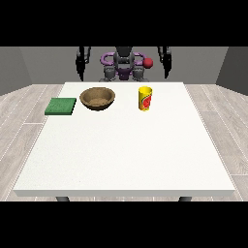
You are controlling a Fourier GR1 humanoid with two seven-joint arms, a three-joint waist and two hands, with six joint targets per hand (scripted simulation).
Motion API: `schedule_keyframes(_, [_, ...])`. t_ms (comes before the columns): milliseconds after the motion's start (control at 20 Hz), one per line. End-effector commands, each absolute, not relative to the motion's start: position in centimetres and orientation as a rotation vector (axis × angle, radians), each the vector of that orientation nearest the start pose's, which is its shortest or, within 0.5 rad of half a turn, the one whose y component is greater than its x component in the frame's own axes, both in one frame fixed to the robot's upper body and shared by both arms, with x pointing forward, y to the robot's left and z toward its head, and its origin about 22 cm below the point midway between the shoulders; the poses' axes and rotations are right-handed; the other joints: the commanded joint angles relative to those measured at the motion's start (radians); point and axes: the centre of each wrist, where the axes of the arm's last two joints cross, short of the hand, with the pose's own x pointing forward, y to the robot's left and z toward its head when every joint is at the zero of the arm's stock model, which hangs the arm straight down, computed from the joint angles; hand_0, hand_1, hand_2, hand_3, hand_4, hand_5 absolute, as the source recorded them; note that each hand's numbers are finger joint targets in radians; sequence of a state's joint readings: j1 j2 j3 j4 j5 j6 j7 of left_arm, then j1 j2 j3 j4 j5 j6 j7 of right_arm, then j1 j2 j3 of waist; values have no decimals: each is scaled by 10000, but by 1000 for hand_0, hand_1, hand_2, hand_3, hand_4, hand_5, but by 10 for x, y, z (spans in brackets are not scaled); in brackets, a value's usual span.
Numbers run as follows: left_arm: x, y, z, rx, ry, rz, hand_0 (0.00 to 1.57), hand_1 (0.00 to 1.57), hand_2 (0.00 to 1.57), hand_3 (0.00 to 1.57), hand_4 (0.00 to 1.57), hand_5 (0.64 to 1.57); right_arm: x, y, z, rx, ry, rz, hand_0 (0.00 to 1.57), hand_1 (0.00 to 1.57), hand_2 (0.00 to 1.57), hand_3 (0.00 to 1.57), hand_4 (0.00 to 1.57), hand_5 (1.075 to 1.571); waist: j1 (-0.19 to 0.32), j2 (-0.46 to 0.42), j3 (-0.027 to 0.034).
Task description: Pick the cup and pour the ball into the bowl, then pick the bowl and place it on the pad
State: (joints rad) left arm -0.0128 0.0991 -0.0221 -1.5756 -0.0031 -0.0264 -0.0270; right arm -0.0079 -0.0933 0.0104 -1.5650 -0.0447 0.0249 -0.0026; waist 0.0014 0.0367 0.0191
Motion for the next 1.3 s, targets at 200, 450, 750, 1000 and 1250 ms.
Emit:
schedule_keyframes(200, [245, 254, 35, 722, -16229, -1284, 0, 0, 0, 0, 664, 1566, 244, -257, 33, -447, -15865, 932, 0, 0, 0, 0, 875, 1533, 3, -2621, -185])
schedule_keyframes(450, [234, 218, 51, -918, -13881, 1314, 0, 0, 0, 0, 634, 1564, 223, -256, 37, 194, -13482, -1043, 0, 0, 0, 0, 860, 1530, -467, -4383, -188])
schedule_keyframes(750, [241, 185, 106, -691, -15011, 1084, 0, 0, 0, 0, 581, 1560, 223, -248, 97, 88, -14574, -830, 0, 0, 0, 0, 789, 1548, -575, -3204, -189])
schedule_keyframes(1000, [272, 189, 106, 37, -16820, 1211, 0, 0, 0, 0, 606, 1555, 229, -239, 109, 473, -16499, -238, 0, 0, 0, 0, 741, 1546, -998, -1110, -191])
schedule_keyframes(1250, [285, 179, 98, 402, -18426, 477, 0, 0, 0, 0, 548, 1526, 247, -244, 92, 685, -18062, -316, 0, 0, 0, 87, 712, 1545, -929, 790, -185])
